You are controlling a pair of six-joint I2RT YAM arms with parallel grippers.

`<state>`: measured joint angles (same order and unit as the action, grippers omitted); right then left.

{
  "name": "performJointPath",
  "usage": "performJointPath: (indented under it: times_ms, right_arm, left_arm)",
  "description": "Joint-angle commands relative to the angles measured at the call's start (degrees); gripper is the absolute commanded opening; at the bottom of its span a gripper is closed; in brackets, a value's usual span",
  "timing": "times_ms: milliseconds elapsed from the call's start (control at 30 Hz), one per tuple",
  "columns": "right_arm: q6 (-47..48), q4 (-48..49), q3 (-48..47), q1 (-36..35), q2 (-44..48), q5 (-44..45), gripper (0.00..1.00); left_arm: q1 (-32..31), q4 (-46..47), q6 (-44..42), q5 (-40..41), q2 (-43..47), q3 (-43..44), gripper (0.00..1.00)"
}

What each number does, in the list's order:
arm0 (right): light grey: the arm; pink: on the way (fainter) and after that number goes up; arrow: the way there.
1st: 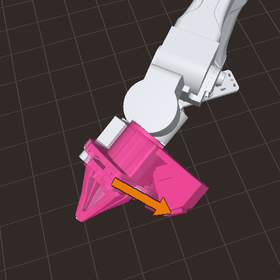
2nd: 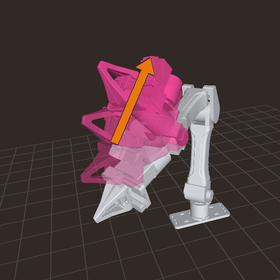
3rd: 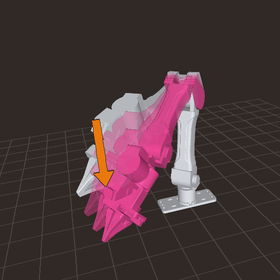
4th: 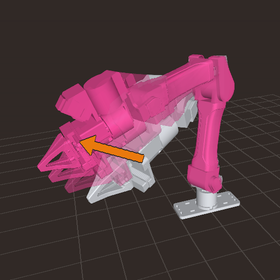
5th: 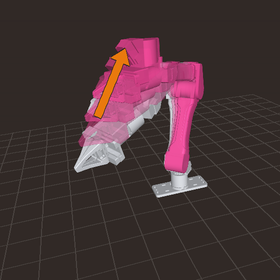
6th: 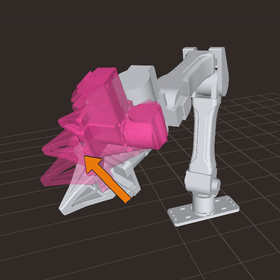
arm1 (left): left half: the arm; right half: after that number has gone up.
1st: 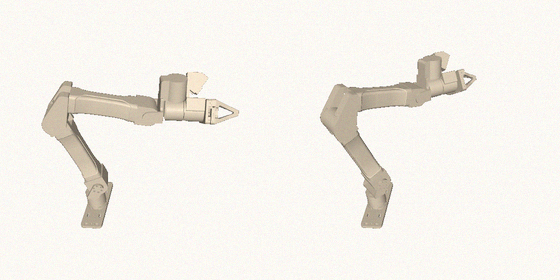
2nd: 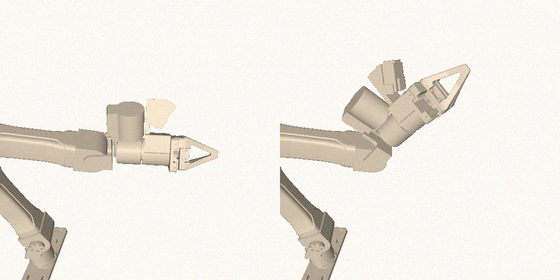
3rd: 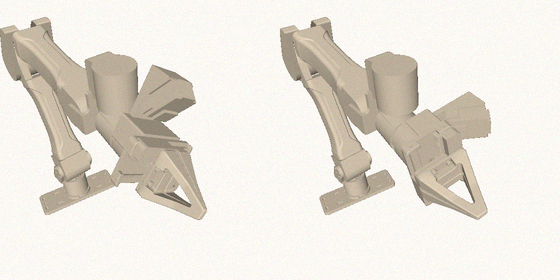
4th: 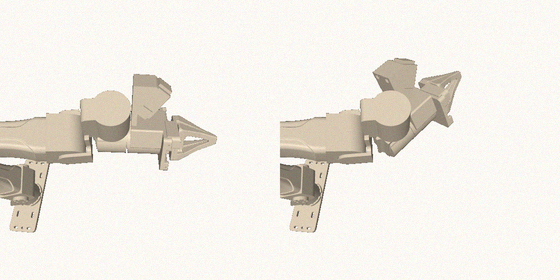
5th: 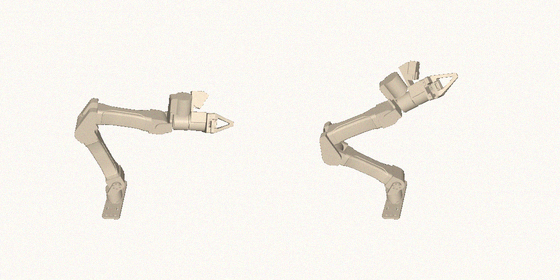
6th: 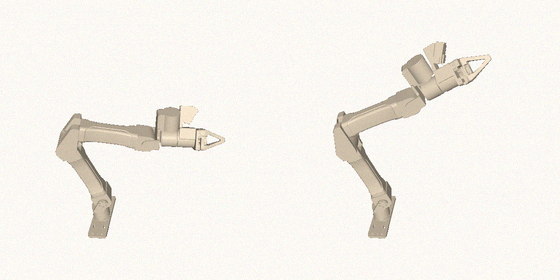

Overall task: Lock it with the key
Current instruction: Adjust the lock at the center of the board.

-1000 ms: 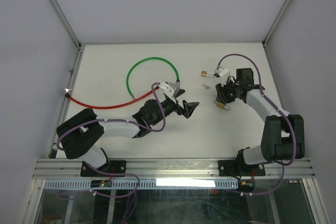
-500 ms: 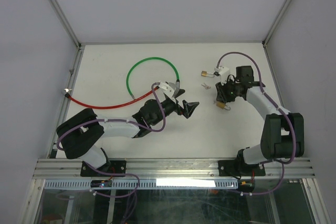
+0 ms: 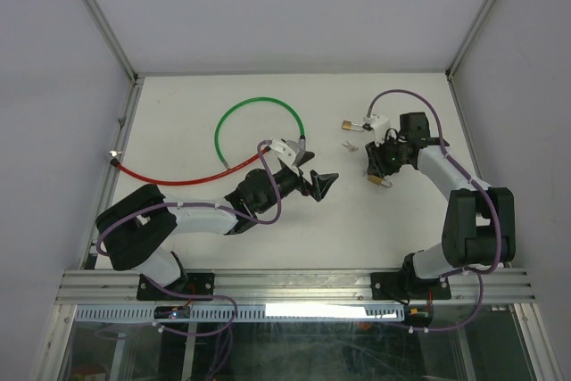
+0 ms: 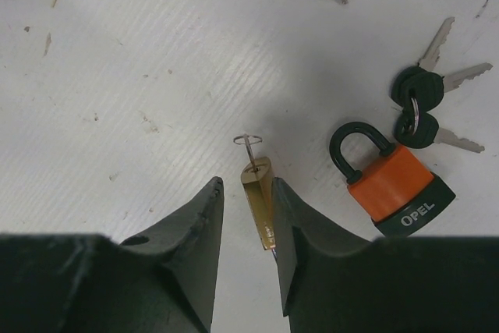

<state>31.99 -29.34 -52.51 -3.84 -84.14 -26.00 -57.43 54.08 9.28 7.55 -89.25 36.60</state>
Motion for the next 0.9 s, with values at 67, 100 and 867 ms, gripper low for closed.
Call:
performJointPath:
  times_ms: [67,100,867]
  right_arm:
    - [0.00,-0.33,-2.97,0.30,-0.61,0.20,0.34]
    - [0.07,-0.55,-3.08,0.29,-0.67,0.07,0.33]
    - [1.23,-3.78,-4.27,0.20,-1.13,-2.98,0.26]
  left_arm:
    - [-0.55,3.24,-1.71,-0.13,1.80,0.14,0.99]
    - [-0.50,3.30,-1.67,-0.10,1.80,0.14,0.99]
    - [-0.49,3.92,-1.70,-0.08,1.98,-0.39,0.99]
